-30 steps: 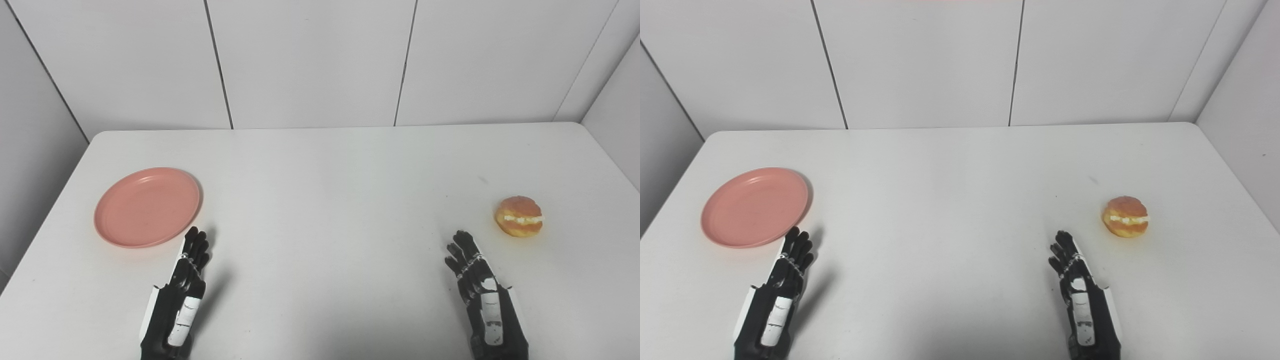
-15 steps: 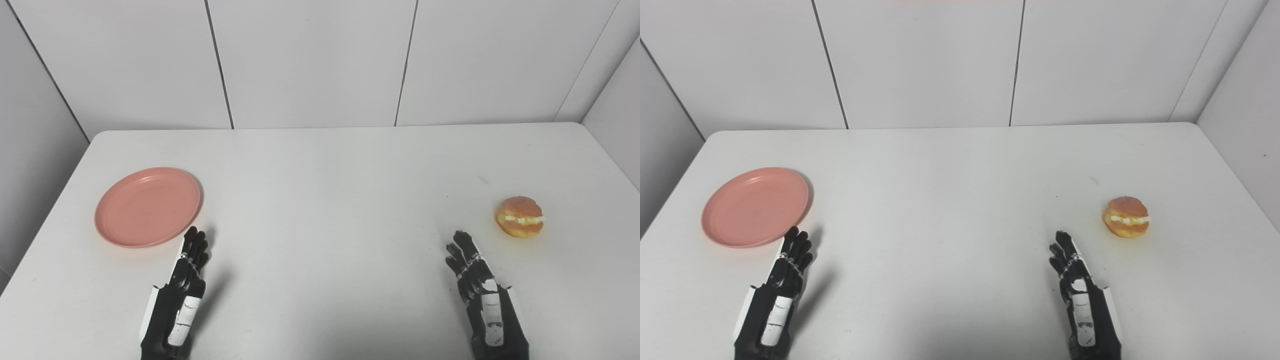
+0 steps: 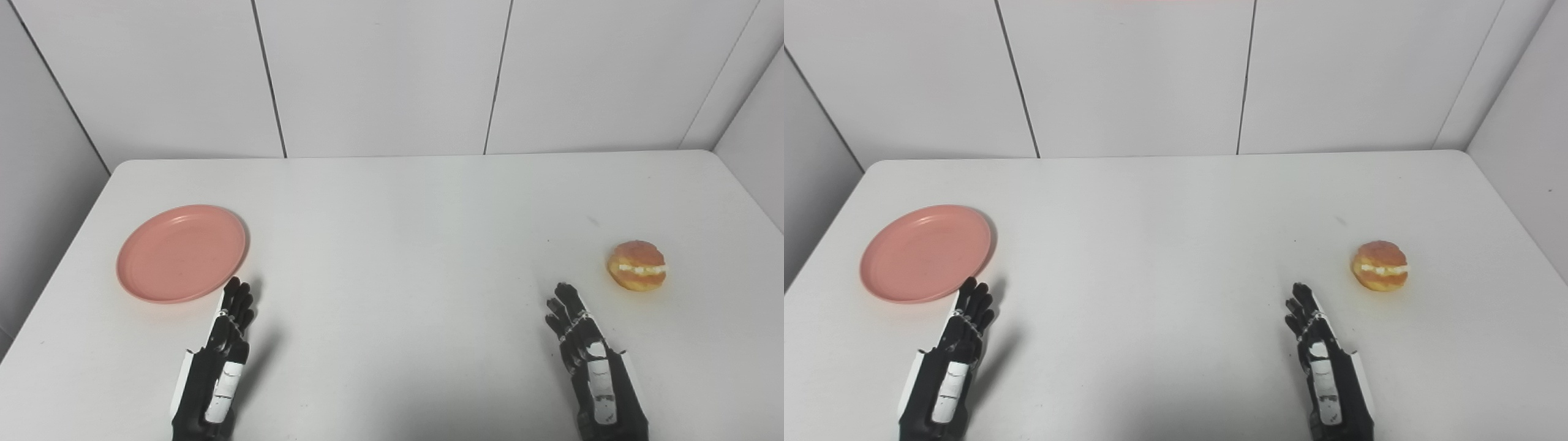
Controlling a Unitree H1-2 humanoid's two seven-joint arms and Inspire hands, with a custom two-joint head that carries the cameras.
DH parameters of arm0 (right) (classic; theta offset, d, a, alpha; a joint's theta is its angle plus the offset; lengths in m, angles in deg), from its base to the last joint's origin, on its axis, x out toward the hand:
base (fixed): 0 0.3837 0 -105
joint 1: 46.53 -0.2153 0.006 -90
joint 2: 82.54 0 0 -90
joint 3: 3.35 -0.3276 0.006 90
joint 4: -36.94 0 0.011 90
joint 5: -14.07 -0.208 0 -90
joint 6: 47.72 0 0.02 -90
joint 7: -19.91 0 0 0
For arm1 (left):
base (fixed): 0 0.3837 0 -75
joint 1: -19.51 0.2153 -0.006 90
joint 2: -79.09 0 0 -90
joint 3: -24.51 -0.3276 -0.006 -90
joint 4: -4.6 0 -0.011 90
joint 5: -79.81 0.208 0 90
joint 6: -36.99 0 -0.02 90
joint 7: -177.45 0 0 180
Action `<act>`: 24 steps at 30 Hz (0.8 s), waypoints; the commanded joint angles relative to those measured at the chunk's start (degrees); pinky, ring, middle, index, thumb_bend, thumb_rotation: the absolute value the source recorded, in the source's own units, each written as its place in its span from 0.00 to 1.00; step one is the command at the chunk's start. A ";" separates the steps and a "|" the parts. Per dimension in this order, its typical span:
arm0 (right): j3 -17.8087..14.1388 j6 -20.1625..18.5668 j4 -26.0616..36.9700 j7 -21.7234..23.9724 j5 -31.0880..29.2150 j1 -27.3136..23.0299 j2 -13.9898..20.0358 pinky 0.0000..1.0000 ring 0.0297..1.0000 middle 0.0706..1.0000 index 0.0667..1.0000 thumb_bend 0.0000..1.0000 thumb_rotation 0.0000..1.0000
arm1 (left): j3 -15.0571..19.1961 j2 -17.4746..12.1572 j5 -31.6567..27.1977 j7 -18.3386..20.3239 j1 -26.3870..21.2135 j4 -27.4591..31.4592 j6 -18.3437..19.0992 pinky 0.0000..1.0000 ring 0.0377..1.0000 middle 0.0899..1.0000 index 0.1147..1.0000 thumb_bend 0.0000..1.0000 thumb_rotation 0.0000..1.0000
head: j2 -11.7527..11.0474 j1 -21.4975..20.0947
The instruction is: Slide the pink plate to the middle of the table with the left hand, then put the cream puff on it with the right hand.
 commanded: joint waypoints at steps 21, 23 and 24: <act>-1.58 -0.16 -4.01 1.06 -1.57 0.79 2.28 0.96 0.96 0.97 0.93 0.84 0.97 | -2.30 2.62 3.25 -2.06 1.44 -6.05 -0.70 1.00 1.00 1.00 1.00 0.93 0.87 | -3.56 5.63; -1.95 0.22 -5.08 1.43 -1.76 0.45 2.70 0.96 0.96 0.97 0.93 0.84 0.98 | -2.70 3.11 4.52 -2.82 1.07 -7.16 -1.84 1.00 1.00 1.00 1.00 0.93 0.87 | -4.39 6.62; -2.13 0.54 -5.73 1.61 -1.98 0.22 2.93 0.96 0.96 0.98 0.93 0.84 0.98 | -2.94 3.37 5.19 -3.33 0.87 -7.79 -2.25 1.00 1.00 1.00 1.00 0.94 0.88 | -5.15 7.62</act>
